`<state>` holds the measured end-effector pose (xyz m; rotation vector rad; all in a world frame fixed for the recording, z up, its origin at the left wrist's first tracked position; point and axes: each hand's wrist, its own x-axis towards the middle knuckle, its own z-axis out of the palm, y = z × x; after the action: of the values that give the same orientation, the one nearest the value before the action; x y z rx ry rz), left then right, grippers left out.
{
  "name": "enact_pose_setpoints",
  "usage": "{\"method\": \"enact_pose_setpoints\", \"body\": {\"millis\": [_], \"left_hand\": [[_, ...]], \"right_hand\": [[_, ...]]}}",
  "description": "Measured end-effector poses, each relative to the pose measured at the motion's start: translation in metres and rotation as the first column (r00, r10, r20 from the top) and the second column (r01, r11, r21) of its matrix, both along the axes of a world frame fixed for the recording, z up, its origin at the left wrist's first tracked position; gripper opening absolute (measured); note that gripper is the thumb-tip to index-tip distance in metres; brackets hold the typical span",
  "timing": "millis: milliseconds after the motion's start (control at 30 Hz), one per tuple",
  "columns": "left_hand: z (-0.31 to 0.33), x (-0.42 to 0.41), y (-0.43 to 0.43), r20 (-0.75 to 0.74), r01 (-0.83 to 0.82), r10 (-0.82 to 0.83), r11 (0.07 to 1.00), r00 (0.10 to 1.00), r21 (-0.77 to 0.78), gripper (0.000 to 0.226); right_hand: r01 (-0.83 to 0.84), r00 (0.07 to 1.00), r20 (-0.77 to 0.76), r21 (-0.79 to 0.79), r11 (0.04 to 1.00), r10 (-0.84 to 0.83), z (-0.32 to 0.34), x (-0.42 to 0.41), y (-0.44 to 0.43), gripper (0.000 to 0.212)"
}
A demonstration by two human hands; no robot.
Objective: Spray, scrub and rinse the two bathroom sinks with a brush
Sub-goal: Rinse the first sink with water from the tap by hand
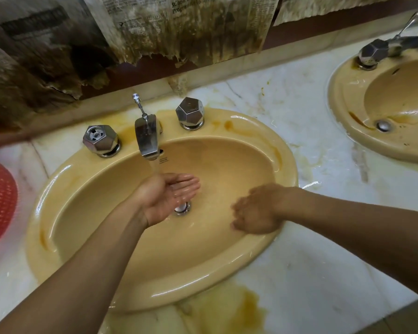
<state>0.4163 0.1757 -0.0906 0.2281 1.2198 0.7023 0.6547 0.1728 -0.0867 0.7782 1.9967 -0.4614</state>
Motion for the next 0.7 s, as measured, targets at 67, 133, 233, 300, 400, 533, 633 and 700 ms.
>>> {"method": "enact_pose_setpoints", "body": {"millis": [67,133,233,300,400,533,633,700], "left_hand": [[-0.005,-0.022,-0.002,0.021,-0.101,0.101,0.994,0.995,-0.031,0.039],[-0.006,-0.036,-0.002,0.012,-0.162,0.163,0.986,0.987,-0.047,0.04],[-0.009,-0.043,0.0,-0.014,-0.176,0.176,0.981,0.984,-0.082,0.038],[-0.007,-0.04,0.003,-0.04,-0.154,0.151,0.983,0.988,-0.096,0.038],[-0.003,-0.03,0.007,-0.058,-0.142,0.137,0.985,0.989,-0.097,0.038],[-0.004,-0.018,0.012,0.066,-0.233,0.243,0.963,0.968,-0.134,0.037],[0.009,0.015,0.008,0.15,-0.097,0.11,0.991,0.982,-0.095,0.035],[0.018,0.04,0.003,0.186,0.044,-0.037,0.998,0.982,-0.034,0.036]], "right_hand": [[0.016,0.999,0.024,0.182,0.983,-0.021,0.011,0.011,0.003,0.078],[0.001,0.999,0.048,0.187,0.982,-0.01,0.023,0.019,0.0,0.076],[0.031,0.999,-0.02,0.078,0.996,-0.029,0.035,0.026,-0.008,0.08],[0.035,0.999,-0.027,0.126,0.991,-0.032,0.036,0.032,-0.007,0.081],[0.006,1.0,0.009,0.186,0.983,-0.008,0.035,0.035,-0.005,0.079],[-0.104,0.995,0.018,0.159,0.982,0.102,0.032,0.036,0.001,0.064],[-0.219,0.975,0.1,0.243,0.945,0.2,0.019,0.033,0.024,0.063],[-0.286,0.955,0.174,0.326,0.901,0.24,0.004,0.022,0.041,0.069]]}}
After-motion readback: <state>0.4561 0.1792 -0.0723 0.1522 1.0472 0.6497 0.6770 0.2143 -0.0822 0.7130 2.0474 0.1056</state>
